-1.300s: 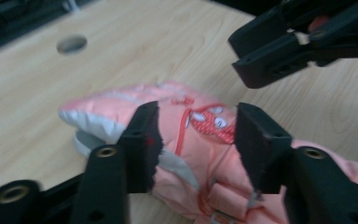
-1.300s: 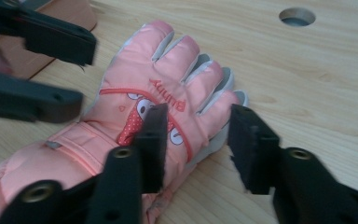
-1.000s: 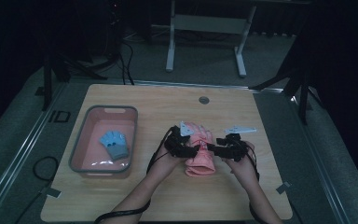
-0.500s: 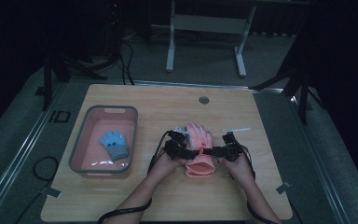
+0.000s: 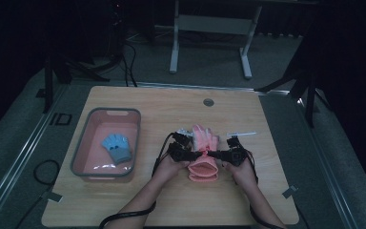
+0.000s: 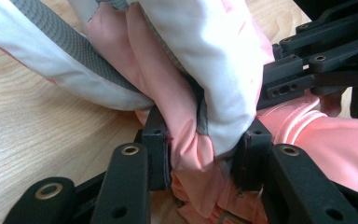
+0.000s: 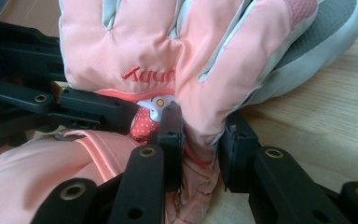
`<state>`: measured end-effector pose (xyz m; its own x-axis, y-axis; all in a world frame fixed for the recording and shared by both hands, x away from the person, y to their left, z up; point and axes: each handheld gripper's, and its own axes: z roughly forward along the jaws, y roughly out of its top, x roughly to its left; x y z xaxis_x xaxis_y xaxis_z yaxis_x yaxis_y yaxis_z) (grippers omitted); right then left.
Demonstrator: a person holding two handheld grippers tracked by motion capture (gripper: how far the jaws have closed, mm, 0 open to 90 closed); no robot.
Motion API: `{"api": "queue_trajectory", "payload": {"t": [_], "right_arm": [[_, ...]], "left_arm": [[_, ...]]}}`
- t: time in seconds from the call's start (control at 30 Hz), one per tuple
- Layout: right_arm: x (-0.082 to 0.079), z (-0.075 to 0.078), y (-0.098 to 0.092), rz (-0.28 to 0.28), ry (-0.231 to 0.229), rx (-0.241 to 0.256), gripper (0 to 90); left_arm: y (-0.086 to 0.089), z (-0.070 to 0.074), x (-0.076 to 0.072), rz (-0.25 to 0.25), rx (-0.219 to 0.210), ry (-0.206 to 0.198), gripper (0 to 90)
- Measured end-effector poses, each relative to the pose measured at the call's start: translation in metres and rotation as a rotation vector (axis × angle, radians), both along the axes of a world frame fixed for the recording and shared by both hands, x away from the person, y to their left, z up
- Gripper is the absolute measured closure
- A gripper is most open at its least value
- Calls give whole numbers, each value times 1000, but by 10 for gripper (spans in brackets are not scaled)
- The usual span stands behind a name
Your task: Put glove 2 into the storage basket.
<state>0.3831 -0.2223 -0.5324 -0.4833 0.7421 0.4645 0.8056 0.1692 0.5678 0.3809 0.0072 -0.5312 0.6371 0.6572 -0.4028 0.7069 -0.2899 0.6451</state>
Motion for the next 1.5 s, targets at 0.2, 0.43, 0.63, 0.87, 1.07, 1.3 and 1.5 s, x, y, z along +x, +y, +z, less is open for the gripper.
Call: {"api": "queue_trajectory", "payload": {"t": [0.2, 0.43, 0.63, 0.87, 1.07, 1.3, 1.5], "right_arm": [[-4, 12, 2, -5, -28, 8, 746], [-9, 34, 11, 10, -70, 22, 747], [-14, 53, 22, 17, -97, 51, 746], [-15, 78, 41, 34, -130, 55, 746], [-12, 92, 59, 43, -146, 81, 745], [-8, 105, 85, 68, -155, 95, 745], [-4, 115, 112, 96, -177, 103, 744]], "left_arm": [[4, 13, -3, -16, 10, -25, 665], [14, 39, -10, -11, 13, -54, 665], [28, 63, -16, -6, 33, -85, 664], [48, 89, -19, 2, 36, -110, 663], [67, 106, -19, 19, 42, -122, 664], [93, 120, -22, 43, 58, -131, 664], [119, 134, -24, 71, 73, -146, 664]]}}
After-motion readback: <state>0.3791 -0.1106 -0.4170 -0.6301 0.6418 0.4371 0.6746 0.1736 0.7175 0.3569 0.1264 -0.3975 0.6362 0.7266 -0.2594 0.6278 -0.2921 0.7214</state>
